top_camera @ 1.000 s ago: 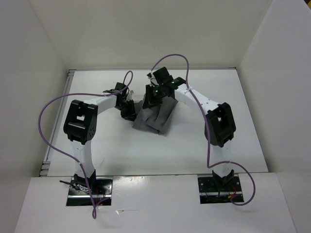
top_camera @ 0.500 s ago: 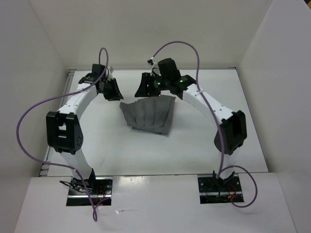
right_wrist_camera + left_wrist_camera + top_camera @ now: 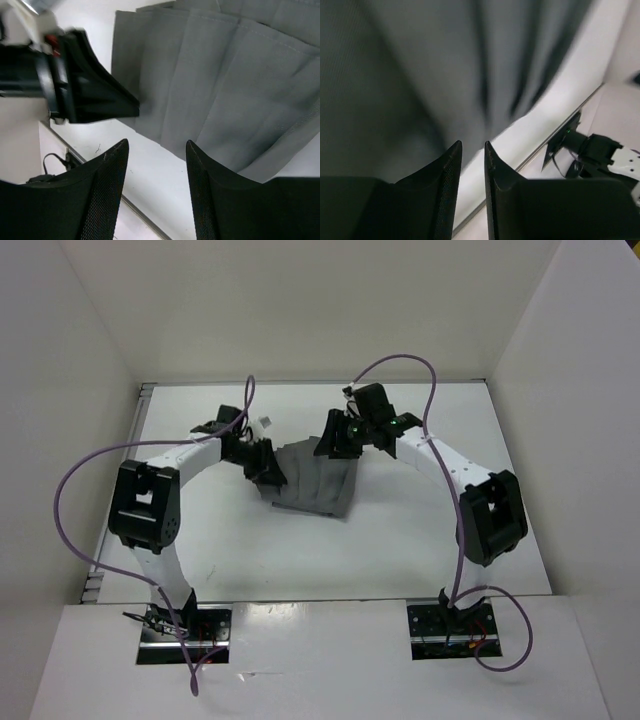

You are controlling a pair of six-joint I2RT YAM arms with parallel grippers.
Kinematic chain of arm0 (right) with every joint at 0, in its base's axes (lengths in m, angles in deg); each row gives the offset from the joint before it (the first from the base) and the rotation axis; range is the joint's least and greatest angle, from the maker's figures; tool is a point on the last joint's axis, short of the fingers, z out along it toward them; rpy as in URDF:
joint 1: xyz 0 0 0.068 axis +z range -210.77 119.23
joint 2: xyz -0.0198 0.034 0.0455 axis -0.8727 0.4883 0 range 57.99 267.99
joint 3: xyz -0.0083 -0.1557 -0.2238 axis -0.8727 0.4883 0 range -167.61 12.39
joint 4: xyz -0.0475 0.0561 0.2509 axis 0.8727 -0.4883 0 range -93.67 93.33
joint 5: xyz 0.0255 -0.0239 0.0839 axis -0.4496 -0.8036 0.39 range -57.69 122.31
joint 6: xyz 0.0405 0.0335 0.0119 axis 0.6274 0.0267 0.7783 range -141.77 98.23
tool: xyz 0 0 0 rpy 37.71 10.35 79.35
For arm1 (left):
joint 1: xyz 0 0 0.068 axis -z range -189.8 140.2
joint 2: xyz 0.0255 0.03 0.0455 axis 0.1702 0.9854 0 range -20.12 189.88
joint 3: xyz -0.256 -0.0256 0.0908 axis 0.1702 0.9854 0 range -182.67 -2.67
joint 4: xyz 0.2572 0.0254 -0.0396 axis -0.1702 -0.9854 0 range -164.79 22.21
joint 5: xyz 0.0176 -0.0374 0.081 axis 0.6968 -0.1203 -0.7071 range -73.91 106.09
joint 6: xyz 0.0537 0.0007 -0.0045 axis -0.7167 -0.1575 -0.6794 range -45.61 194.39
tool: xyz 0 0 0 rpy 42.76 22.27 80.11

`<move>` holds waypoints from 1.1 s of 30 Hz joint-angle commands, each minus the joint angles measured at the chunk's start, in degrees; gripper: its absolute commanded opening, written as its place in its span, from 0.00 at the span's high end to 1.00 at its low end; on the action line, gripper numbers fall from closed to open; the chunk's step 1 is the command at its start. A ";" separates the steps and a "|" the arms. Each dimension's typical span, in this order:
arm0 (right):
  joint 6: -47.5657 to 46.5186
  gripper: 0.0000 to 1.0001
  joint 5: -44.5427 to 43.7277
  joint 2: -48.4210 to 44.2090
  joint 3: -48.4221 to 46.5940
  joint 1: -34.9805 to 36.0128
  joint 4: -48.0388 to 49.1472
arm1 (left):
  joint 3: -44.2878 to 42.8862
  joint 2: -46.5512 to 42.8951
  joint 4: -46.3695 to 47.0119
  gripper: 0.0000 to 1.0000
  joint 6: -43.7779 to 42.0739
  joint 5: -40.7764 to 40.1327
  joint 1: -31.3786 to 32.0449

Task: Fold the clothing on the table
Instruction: Fold the skirt

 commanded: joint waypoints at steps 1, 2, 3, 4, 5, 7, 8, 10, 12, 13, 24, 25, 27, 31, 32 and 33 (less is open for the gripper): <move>1.40 0.45 -0.49 2.30 0.74 -0.68 2.03 | 5.02 1.67 1.06 0.68 -1.55 1.74 0.16; 1.41 0.45 -1.19 2.92 1.70 -1.20 2.56 | 6.25 1.68 1.75 0.68 -1.56 1.12 0.16; 1.93 0.45 -1.98 4.41 1.71 -1.20 3.17 | 8.27 2.46 1.76 0.68 -1.56 -0.19 0.86; 1.93 0.45 -1.99 5.29 1.71 -1.90 3.18 | 9.16 3.25 2.28 0.68 -1.56 -0.20 0.86; 1.93 0.45 -2.51 6.26 1.71 -2.60 3.18 | 9.95 3.78 2.29 0.68 -1.56 -0.73 0.86; 2.64 0.45 -3.21 9.16 1.10 -3.39 3.18 | 11.36 4.49 2.90 0.68 -1.56 -1.26 1.48; 2.64 0.45 -3.74 10.30 0.49 -3.40 3.18 | 11.89 5.28 2.90 0.68 -1.56 -2.22 2.09; 3.16 0.46 -4.44 14.50 -1.62 -4.80 2.48 | 11.89 5.90 3.43 0.68 -0.86 -3.71 2.62; 3.16 0.48 -4.45 17.59 -4.16 -5.33 1.34 | 10.67 8.00 4.04 0.68 -0.24 -4.42 3.14; 3.16 0.49 -4.45 20.39 -4.96 -5.33 1.33 | 9.88 8.70 3.52 0.68 -0.24 -4.94 3.15; 1.84 0.41 -10.41 -2.85 -3.13 -5.86 -1.92 | 1.78 -11.05 2.81 0.39 -2.44 0.76 -0.10; 2.37 0.40 -12.34 -5.48 -1.91 -5.86 -2.70 | 2.39 -12.28 2.81 0.39 -2.44 0.76 -0.10; 4.03 0.39 -14.02 -12.78 3.27 -5.86 -3.24 | 6.67 -15.89 4.30 0.38 -1.66 0.24 -0.10; 10.00 0.39 -19.37 -23.68 16.87 -5.86 -4.55 | 18.00 -22.12 7.64 0.36 1.68 0.24 -0.10; 11.41 0.37 -20.26 -25.53 19.00 -5.86 -5.08 | 20.13 -23.09 8.26 0.36 2.47 0.24 -0.10; 13.95 0.37 -21.05 -29.20 20.94 -5.86 -5.96 | 22.07 -24.06 9.92 0.36 4.83 0.93 -0.10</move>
